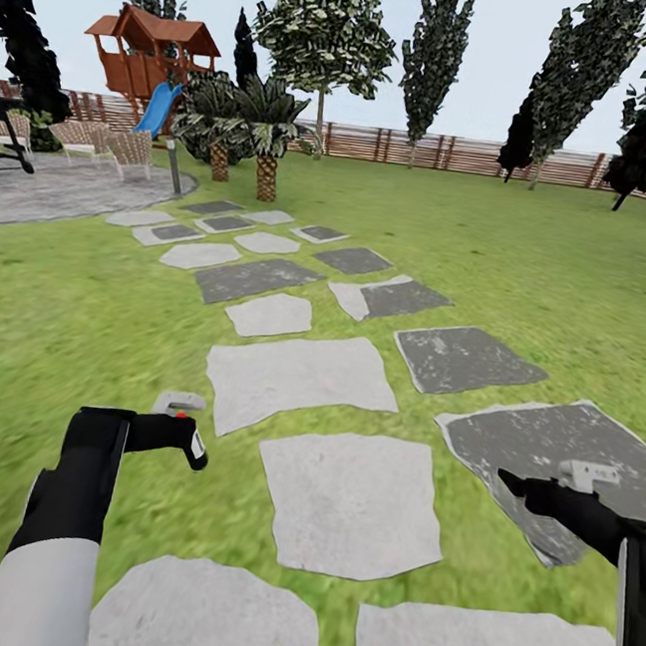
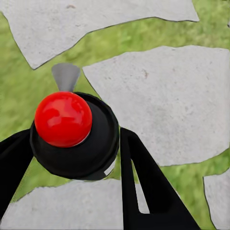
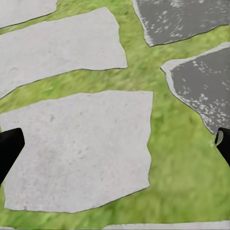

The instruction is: Pick up the pesticide atomizer in the garden and spray insectifuge to fully cover both potted plants in the garden.

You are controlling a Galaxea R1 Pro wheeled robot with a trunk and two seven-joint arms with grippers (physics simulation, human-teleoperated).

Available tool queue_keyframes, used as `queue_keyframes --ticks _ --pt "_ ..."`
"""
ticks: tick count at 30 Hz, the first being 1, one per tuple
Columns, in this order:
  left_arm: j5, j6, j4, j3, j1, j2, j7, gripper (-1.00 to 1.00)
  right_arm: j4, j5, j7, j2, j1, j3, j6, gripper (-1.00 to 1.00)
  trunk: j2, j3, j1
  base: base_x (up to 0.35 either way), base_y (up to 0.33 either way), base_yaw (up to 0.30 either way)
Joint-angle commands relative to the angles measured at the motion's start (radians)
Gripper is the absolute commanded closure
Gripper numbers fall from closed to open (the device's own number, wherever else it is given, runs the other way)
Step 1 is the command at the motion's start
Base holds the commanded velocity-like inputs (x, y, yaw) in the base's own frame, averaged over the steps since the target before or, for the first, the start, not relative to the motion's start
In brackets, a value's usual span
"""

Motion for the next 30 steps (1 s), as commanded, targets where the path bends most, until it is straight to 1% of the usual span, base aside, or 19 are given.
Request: queue_keyframes --ticks 1,4,6,10,18,30 --pt "-0.009 0.003 -0.001 0.003 -0.001 -0.001 -0.010 1.00 -0.001 0.010 0.011 0.001 -0.001 -0.007 0.003 -1.00 0.000 -0.001 0.000 0.335 0.000 0.000" --pt "-0.009 0.002 0.000 0.003 -0.001 -0.001 -0.010 1.00 -0.001 0.009 0.025 -0.001 -0.001 -0.021 0.005 -1.00 0.000 0.000 0.000 0.335 0.000 0.000" --pt "-0.009 0.003 -0.001 0.003 -0.001 -0.001 -0.010 1.00 -0.001 0.009 0.074 -0.002 -0.001 -0.027 0.005 -1.00 0.000 0.000 0.000 0.335 0.000 0.000" --pt "-0.009 0.003 -0.002 0.002 -0.001 -0.002 -0.009 1.00 -0.001 0.010 0.132 -0.003 -0.001 -0.043 0.005 -1.00 0.000 -0.001 0.000 0.335 0.000 0.068" --pt "-0.009 0.003 -0.002 0.002 -0.001 -0.002 -0.009 1.00 -0.001 0.010 0.143 -0.003 -0.002 -0.050 0.001 -1.00 0.000 -0.004 0.000 0.335 0.000 0.204" --pt "-0.008 0.003 -0.002 0.001 -0.001 -0.003 -0.009 1.00 -0.001 0.010 0.137 0.000 -0.002 -0.051 0.000 -1.00 0.000 -0.011 0.000 0.335 0.000 0.229"
